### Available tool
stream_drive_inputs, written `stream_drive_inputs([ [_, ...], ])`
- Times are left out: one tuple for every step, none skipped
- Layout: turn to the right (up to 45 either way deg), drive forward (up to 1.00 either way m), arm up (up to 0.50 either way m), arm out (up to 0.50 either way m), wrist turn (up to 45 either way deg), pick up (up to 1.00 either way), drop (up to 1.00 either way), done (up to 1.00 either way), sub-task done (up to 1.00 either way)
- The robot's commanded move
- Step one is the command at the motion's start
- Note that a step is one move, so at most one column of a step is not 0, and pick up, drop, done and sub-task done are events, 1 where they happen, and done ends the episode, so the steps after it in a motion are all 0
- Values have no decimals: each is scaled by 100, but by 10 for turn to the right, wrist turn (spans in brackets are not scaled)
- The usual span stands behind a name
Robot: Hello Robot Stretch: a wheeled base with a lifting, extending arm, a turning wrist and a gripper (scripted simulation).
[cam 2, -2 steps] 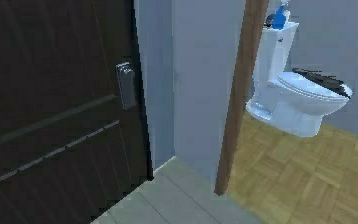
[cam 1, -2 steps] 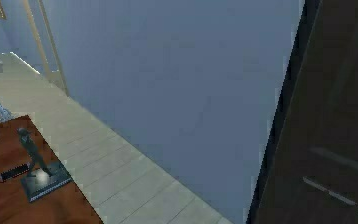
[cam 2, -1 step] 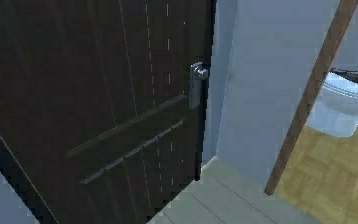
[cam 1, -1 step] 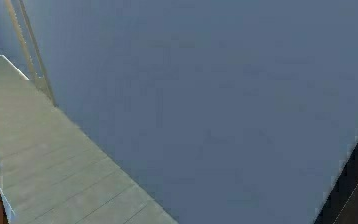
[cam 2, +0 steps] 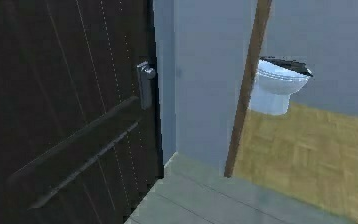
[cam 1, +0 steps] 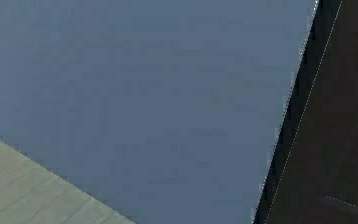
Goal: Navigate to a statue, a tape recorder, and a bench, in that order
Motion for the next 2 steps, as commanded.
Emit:
stream_drive_inputs([
  [0,35,0,0,0,0,0,0,0],
  [-450,0,0,0,0,0,0,0,0],
])
